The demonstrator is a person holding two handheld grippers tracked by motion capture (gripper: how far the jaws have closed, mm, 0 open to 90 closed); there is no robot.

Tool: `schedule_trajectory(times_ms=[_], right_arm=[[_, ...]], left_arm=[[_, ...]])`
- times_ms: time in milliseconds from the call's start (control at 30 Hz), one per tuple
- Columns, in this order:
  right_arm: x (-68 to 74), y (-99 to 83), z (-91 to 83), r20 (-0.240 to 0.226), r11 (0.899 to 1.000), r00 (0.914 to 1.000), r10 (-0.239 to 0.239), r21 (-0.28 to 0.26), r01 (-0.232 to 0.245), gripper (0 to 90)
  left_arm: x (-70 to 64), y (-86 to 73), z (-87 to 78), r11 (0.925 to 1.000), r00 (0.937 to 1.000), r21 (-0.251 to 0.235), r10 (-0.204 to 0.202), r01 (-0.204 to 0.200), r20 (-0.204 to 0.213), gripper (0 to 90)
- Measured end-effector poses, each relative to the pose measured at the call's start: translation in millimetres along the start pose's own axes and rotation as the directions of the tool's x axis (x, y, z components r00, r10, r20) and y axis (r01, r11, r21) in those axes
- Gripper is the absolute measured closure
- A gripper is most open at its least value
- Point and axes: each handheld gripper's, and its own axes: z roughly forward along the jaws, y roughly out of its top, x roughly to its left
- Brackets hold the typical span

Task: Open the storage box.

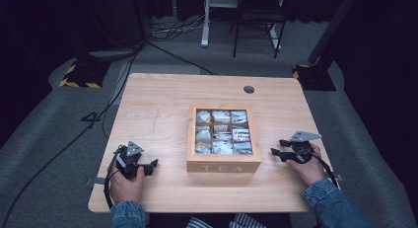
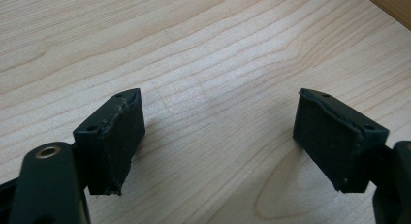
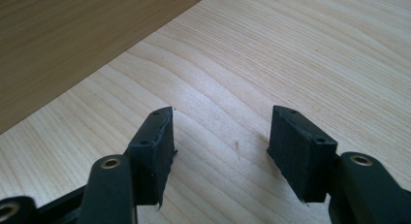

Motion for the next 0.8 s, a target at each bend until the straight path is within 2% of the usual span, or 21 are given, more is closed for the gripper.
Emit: schedule_trajectory(times_ms=[100, 333, 400, 500, 600, 633, 700, 733, 767, 800], right_arm=[[0.0, 0.0, 0.0, -0.002, 1.000, 1.0000, 0.001, 0.000, -0.001, 41.5], [0.0, 0.0, 0.1, -0.004, 1.000, 1.0000, -0.002, 0.001, 0.002, 41.4], [-0.5, -0.5, -0.8, -0.015, 1.000, 0.9998, -0.011, -0.007, 0.011, 50.5], [-0.7, -0.5, -0.9, -0.016, 1.000, 0.9998, -0.011, -0.008, 0.010, 51.7], [-0.8, -0.9, -1.6, -0.017, 1.000, 0.9998, -0.008, -0.014, 0.007, 64.3], [-0.8, -0.9, -1.6, -0.017, 1.000, 0.9998, -0.008, -0.014, 0.007, 64.3], [-1.4, -1.1, -2.2, -0.014, 1.000, 0.9999, -0.006, -0.016, 0.005, 76.3], [-1.4, -1.1, -2.2, -0.014, 1.000, 0.9999, -0.006, -0.016, 0.005, 76.3], [-3.3, 0.0, -3.5, 0.002, 1.000, 0.9999, -0.013, -0.001, 0.013, 89.2], [-4.5, 0.8, -4.8, -0.001, 1.000, 1.0000, -0.007, 0.016, 0.007, 90.0]], left_arm=[[1.6, 0.2, 0.0, 0.9999, 0.9999, 0.000, 0.012, -0.012, 0.007, 19.5], [2.0, 0.2, 0.1, 1.0000, 1.0000, 0.002, 0.007, -0.007, 0.007, 19.5], [2.0, 0.2, 0.1, 1.0000, 1.0000, 0.001, 0.007, -0.007, 0.007, 19.5], [2.0, 0.2, 0.2, 1.0000, 1.0000, 0.001, 0.007, -0.007, 0.007, 19.5], [2.0, 0.2, 0.2, 1.0000, 1.0000, 0.001, 0.007, -0.007, 0.007, 19.5], [2.0, 0.2, 0.2, 1.0000, 1.0000, 0.001, 0.007, -0.007, 0.007, 19.5], [2.0, 0.3, 0.0, 1.0000, 1.0000, 0.003, 0.007, -0.007, 0.007, 19.5], [2.0, 0.3, 0.0, 1.0000, 1.0000, 0.003, 0.007, -0.007, 0.007, 19.5], [2.0, 0.2, 0.2, 1.0000, 1.0000, 0.001, 0.006, -0.006, 0.007, 19.5], [2.1, 0.2, 0.1, 1.0000, 1.0000, 0.001, 0.007, -0.007, 0.007, 19.5]])
